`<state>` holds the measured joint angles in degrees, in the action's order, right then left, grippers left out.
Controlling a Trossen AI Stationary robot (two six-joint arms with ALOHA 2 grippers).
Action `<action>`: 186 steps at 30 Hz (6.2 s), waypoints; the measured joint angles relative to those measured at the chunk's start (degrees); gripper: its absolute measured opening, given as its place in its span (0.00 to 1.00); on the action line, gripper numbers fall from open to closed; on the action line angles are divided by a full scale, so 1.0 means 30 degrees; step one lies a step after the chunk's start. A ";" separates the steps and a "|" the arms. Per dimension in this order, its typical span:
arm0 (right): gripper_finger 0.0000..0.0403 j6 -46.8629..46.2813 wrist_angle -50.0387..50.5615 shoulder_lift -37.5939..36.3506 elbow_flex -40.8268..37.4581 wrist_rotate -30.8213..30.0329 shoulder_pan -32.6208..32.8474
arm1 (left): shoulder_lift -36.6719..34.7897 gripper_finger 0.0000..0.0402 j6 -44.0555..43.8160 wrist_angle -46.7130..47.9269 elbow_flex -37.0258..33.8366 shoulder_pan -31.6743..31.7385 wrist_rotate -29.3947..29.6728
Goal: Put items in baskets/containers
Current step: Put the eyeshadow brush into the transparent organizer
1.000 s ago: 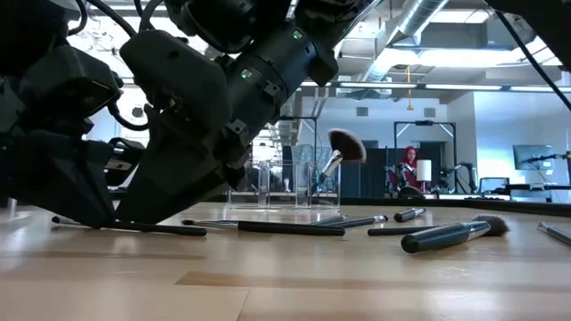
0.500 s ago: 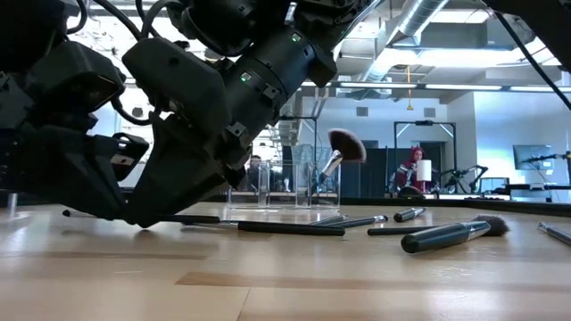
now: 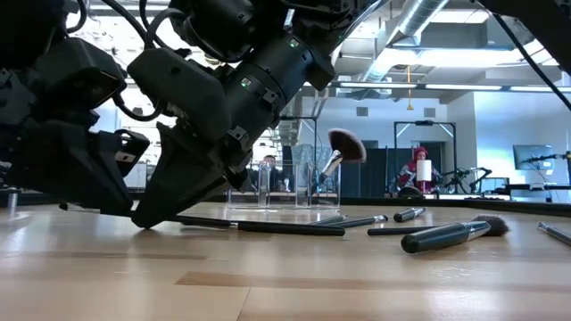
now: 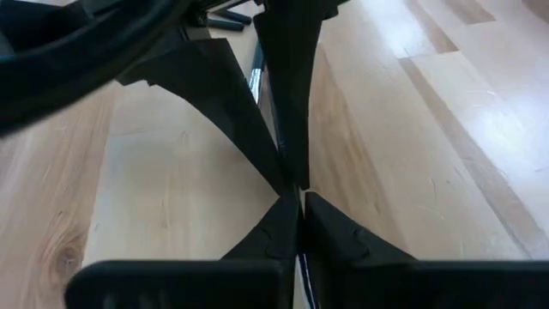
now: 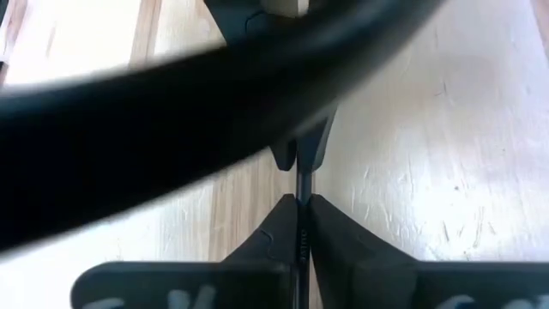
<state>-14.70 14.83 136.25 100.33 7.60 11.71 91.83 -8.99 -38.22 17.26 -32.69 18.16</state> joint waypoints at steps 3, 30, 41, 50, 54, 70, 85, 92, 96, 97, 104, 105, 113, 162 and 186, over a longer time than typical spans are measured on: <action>0.03 -0.0038 0.0031 -0.0007 0.0000 -0.0044 -0.0142 | -0.0013 0.09 -0.0771 -0.0059 0.0007 -0.0013 0.0998; 0.01 0.5646 -0.2010 -1.2750 -0.7554 -1.6679 0.2809 | -1.2964 0.12 0.3373 0.0005 -0.0066 -0.2442 0.3698; 0.01 0.5403 -2.5678 -1.0346 -1.7851 -0.9035 -0.3475 | -1.2961 0.12 0.3424 -0.0124 -0.0066 -0.0959 0.3770; 0.01 0.4408 -2.8531 -0.6920 -1.7319 -1.0995 -0.4514 | -1.2961 0.12 0.3380 -0.0124 -0.0066 -0.0889 0.3469; 0.01 0.4479 -2.8264 -0.6219 -1.7136 -1.2209 -0.4159 | -1.2954 0.12 0.3358 -0.0123 -0.0066 -0.0888 0.3452; 0.04 0.5916 -2.6449 -0.6273 -1.7078 -1.5513 -0.4331 | -1.2954 0.12 0.3358 -0.0112 -0.0066 -0.0889 0.3473; 0.16 0.5916 -2.5660 -0.6273 -1.7078 -1.5462 -0.4398 | -1.2954 0.12 0.3358 -0.0105 -0.0066 -0.0889 0.3495; 0.17 0.7068 -2.5636 -0.7377 -1.7085 -1.4145 -0.3179 | -1.2947 0.12 0.3351 -0.0051 -0.0066 -0.0889 0.3446; 0.17 0.7921 -2.4967 -0.9188 -1.7078 -1.1542 -0.1874 | -1.2947 0.12 0.3351 0.0148 -0.0066 -0.0889 0.2516; 0.17 0.7919 -2.4439 -0.9790 -1.7077 -1.1317 -0.1528 | -1.2947 0.12 0.3360 0.0348 -0.0066 -0.0889 0.2056; 0.17 0.7537 -1.7698 -1.3757 -1.7070 -1.0773 0.0461 | -0.9845 0.14 0.3518 0.1284 -0.0066 -0.0456 0.0611; 0.17 0.6989 -1.6823 -1.4195 -1.7070 -1.0630 0.0661 | -0.8901 0.16 0.3518 0.1122 -0.0071 -0.0257 0.0610; 0.17 0.2367 -1.0368 -1.5424 -1.6502 -0.7882 0.1323 | -0.1384 0.30 0.3552 -0.3468 0.0301 0.3129 -0.1987; 0.42 -0.3362 -0.5705 -0.7208 -1.1189 -0.3932 0.1066 | 0.1877 0.02 0.4510 0.0186 0.2834 0.5400 -0.6023; 0.04 -0.1386 -0.0497 -0.3832 -0.6200 -0.4179 0.0551 | 0.1741 0.03 0.4342 -0.0005 0.2654 0.5275 -0.5272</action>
<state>-18.86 13.34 124.75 81.73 -4.94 13.37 97.06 4.03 -38.23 25.22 -16.86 2.34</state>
